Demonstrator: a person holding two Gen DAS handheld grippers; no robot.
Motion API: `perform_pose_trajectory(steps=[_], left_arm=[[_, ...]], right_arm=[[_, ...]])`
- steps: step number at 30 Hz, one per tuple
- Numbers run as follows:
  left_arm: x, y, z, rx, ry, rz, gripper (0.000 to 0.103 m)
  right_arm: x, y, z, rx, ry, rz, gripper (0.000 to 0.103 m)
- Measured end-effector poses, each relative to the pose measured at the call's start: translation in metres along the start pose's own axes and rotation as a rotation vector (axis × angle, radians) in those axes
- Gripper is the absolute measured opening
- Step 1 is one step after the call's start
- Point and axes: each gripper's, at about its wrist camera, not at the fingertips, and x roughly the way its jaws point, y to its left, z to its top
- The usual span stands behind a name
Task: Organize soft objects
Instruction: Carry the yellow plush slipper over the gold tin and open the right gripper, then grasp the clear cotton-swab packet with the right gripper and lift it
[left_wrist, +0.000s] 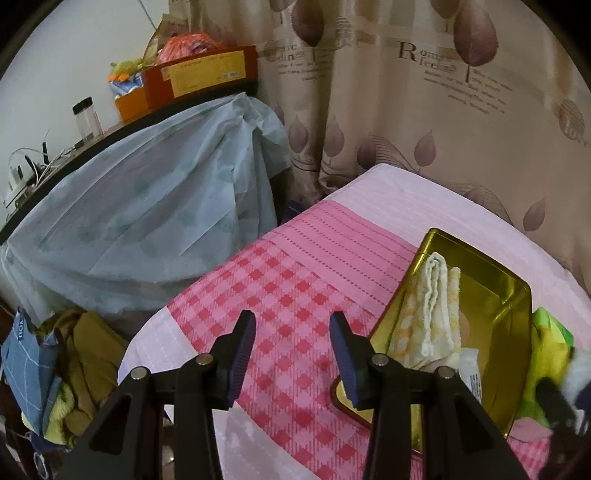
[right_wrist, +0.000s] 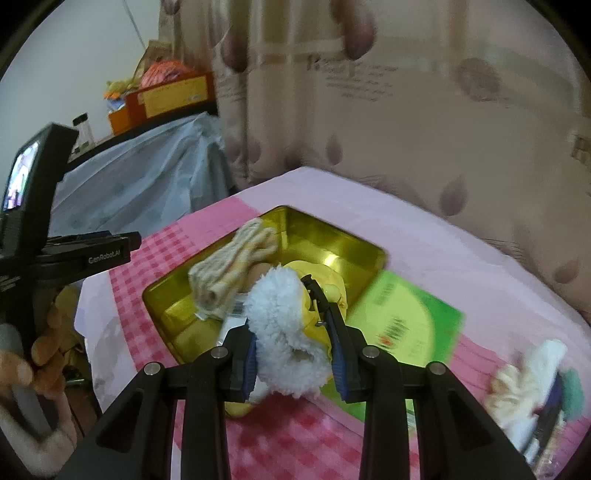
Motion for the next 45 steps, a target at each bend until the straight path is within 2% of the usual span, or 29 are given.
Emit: perform_pose_trajectory(steps=[5, 10, 17, 20, 22, 24, 29, 34, 40, 45], left_arm=[[0.003, 0.004, 0.001, -0.021, 0.008, -0.005, 0.042], [0.005, 0.004, 0.0, -0.024, 0.021, -0.012, 0.042], [0.007, 0.002, -0.001, -0.022, 0.021, -0.017, 0.042], [0.007, 0.0, -0.002, -0.021, 0.023, -0.022, 0.042], [0.007, -0.001, -0.002, -0.016, 0.019, -0.02, 0.042], [0.006, -0.002, -0.003, -0.013, 0.015, -0.021, 0.042], [0.004, -0.004, -0.004, -0.001, 0.009, -0.024, 0.042], [0.001, -0.01, -0.006, 0.02, 0.007, -0.032, 0.042], [-0.004, -0.022, -0.01, 0.068, -0.01, -0.026, 0.042], [-0.008, -0.029, -0.013, 0.096, -0.02, -0.03, 0.042]], right_arm=[[0.029, 0.015, 0.004, -0.03, 0.044, 0.004, 0.03], [0.051, 0.014, 0.004, -0.024, 0.085, 0.003, 0.03], [0.065, 0.016, 0.0, -0.021, 0.121, 0.008, 0.034], [0.066, 0.017, 0.0, -0.021, 0.116, 0.005, 0.038], [0.064, 0.018, 0.0, -0.022, 0.104, -0.004, 0.048], [0.058, 0.018, 0.001, -0.022, 0.087, -0.008, 0.059], [0.035, 0.014, 0.002, -0.002, 0.042, -0.007, 0.06], [0.0, -0.001, -0.012, 0.011, 0.006, -0.031, 0.06], [-0.043, -0.051, -0.044, 0.079, -0.002, -0.128, 0.06], [-0.08, -0.112, -0.076, 0.162, 0.006, -0.254, 0.06]])
